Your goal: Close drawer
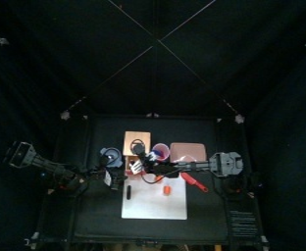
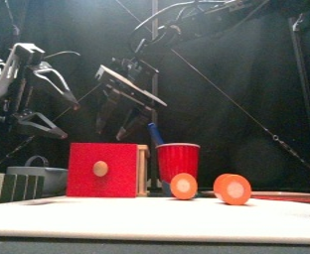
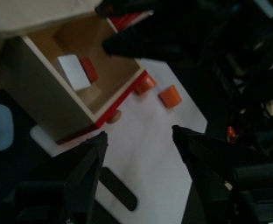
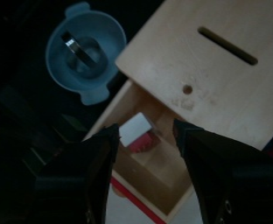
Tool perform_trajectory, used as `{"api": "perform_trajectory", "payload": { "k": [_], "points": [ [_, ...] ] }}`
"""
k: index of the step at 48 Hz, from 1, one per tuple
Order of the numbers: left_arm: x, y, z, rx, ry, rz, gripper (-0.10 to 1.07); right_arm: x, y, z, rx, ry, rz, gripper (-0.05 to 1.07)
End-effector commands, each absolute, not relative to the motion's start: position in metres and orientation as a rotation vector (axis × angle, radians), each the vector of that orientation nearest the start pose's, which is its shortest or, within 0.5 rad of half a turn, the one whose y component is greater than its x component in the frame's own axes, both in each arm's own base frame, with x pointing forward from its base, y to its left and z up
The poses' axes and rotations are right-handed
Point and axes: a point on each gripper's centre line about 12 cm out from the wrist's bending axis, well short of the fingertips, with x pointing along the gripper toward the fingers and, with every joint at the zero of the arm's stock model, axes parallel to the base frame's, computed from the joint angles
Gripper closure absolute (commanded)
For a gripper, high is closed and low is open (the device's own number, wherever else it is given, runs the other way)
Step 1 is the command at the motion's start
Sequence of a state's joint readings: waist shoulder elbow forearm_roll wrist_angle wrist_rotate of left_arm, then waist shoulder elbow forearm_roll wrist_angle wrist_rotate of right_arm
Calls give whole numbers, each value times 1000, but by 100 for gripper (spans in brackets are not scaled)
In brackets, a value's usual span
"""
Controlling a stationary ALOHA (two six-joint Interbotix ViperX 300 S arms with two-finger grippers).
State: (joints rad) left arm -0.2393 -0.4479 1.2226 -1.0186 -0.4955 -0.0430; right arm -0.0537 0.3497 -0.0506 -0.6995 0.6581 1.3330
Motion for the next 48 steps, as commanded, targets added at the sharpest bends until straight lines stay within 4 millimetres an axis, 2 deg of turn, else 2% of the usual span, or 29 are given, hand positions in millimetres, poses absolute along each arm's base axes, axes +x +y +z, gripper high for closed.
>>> {"api": "perform_trajectory", "payload": {
  "k": [1,6,13,22,31,38,48],
  "points": [
    [247,-13,169,-823,341,364,4,516,-80,272,548,510,-679,17],
    [251,-15,169,-822,347,363,9,517,-85,281,509,512,-665,18],
    [259,-17,169,-825,352,365,21,517,-104,290,483,548,-682,20],
    [266,-18,162,-887,379,416,38,515,-130,290,461,616,-683,39],
    [275,-19,152,-966,413,481,40,511,-157,275,471,673,-694,56],
    [283,-19,144,-980,437,517,40,508,-175,258,478,710,-716,58],
    [295,-19,138,-977,450,539,40,507,-190,250,475,717,-744,58]
  ]
}}
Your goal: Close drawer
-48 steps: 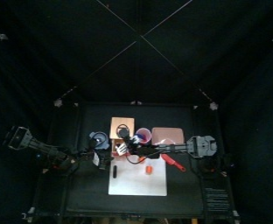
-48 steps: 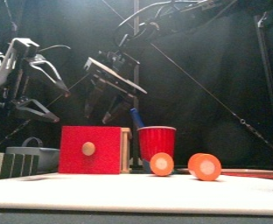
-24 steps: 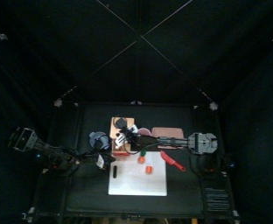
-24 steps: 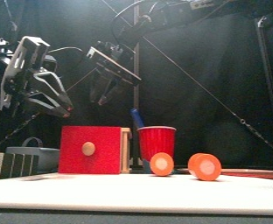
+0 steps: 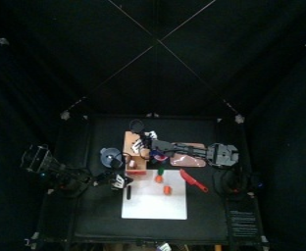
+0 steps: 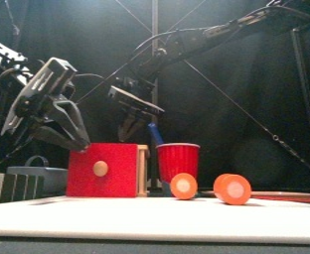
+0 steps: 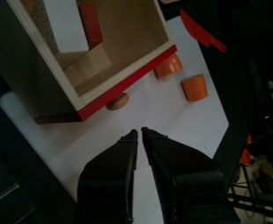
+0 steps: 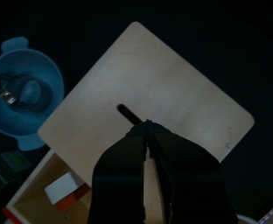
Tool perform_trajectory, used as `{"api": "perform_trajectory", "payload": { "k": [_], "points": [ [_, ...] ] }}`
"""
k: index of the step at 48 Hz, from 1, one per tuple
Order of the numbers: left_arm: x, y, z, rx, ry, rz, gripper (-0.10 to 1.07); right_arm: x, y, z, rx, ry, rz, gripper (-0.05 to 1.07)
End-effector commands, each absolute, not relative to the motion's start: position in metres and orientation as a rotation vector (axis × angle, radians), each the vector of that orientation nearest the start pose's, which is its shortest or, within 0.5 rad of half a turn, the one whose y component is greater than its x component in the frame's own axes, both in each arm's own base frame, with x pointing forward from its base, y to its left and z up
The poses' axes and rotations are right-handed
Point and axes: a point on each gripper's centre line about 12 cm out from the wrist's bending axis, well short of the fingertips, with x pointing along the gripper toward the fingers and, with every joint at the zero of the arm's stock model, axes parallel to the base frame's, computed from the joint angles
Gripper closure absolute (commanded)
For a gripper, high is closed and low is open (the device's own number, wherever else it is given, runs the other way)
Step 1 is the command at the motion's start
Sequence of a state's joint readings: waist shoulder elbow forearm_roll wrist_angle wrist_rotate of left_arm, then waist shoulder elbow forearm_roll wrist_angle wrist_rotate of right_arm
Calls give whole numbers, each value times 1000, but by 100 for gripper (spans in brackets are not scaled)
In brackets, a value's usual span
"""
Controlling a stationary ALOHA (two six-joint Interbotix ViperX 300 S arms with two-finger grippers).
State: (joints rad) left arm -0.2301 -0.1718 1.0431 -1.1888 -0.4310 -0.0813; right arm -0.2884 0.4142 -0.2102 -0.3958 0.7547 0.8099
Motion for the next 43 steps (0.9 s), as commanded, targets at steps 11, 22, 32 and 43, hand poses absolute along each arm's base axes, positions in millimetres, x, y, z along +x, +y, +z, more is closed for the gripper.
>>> {"api": "perform_trajectory", "payload": {
  "k": [11,22,32,43],
  "points": [
    [297,-9,123,-997,469,621,40,503,-194,241,473,740,-756,58],
    [297,1,117,-996,468,661,40,499,-196,224,481,780,-769,58],
    [297,6,117,-997,458,677,40,496,-195,212,488,810,-773,58],
    [298,15,115,-997,452,704,40,495,-195,209,498,819,-774,58]
  ]
}}
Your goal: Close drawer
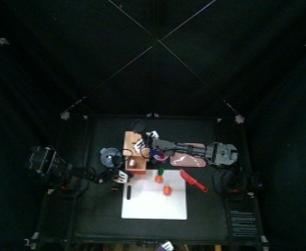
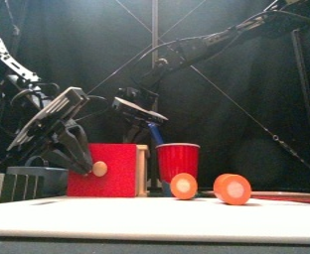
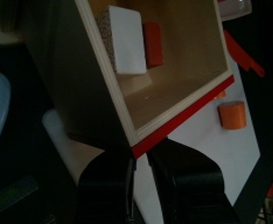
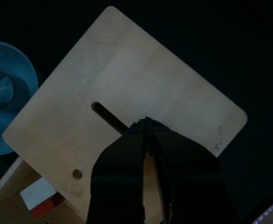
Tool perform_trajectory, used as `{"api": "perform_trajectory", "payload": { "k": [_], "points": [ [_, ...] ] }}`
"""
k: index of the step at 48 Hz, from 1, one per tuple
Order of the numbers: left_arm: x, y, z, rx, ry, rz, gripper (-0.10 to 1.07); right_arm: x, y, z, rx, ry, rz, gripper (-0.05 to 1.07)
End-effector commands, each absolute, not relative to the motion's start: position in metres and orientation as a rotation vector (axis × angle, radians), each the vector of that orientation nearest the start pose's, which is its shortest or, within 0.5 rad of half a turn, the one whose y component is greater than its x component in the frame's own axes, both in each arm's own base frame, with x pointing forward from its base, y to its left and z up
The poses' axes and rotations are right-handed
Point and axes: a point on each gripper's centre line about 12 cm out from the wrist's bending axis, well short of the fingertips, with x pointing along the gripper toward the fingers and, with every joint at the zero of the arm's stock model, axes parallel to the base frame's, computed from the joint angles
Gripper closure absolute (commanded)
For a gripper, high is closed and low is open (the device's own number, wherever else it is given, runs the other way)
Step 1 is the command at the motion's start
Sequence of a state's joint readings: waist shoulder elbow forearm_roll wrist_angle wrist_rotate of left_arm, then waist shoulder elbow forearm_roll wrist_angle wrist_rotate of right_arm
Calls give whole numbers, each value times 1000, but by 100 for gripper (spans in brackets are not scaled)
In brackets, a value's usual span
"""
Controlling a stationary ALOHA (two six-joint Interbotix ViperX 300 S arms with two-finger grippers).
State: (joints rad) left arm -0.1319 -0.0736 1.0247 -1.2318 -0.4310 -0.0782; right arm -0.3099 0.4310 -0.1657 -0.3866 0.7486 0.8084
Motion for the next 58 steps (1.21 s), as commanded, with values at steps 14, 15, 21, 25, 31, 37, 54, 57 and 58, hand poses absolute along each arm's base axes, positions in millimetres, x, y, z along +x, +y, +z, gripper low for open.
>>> {"api": "perform_trajectory", "payload": {
  "k": [14,15,21,25,31,37,54,57,58],
  "points": [
    [307,25,120,-979,423,701,40,494,-193,208,505,823,-772,58],
    [307,26,120,-977,422,701,40,494,-193,207,505,823,-771,58],
    [306,32,120,-977,415,715,40,494,-193,206,506,828,-772,58],
    [305,37,120,-978,406,731,40,494,-193,206,508,828,-772,58],
    [304,42,121,-976,395,744,40,495,-191,206,511,826,-767,58],
    [304,48,121,-972,384,756,40,495,-190,206,511,828,-766,58],
    [301,68,128,-954,332,789,40,495,-188,204,522,835,-762,58],
    [299,71,129,-954,325,794,40,495,-187,204,521,836,-761,58],
    [299,72,129,-953,325,797,40,495,-187,204,521,836,-761,58]
  ]
}}
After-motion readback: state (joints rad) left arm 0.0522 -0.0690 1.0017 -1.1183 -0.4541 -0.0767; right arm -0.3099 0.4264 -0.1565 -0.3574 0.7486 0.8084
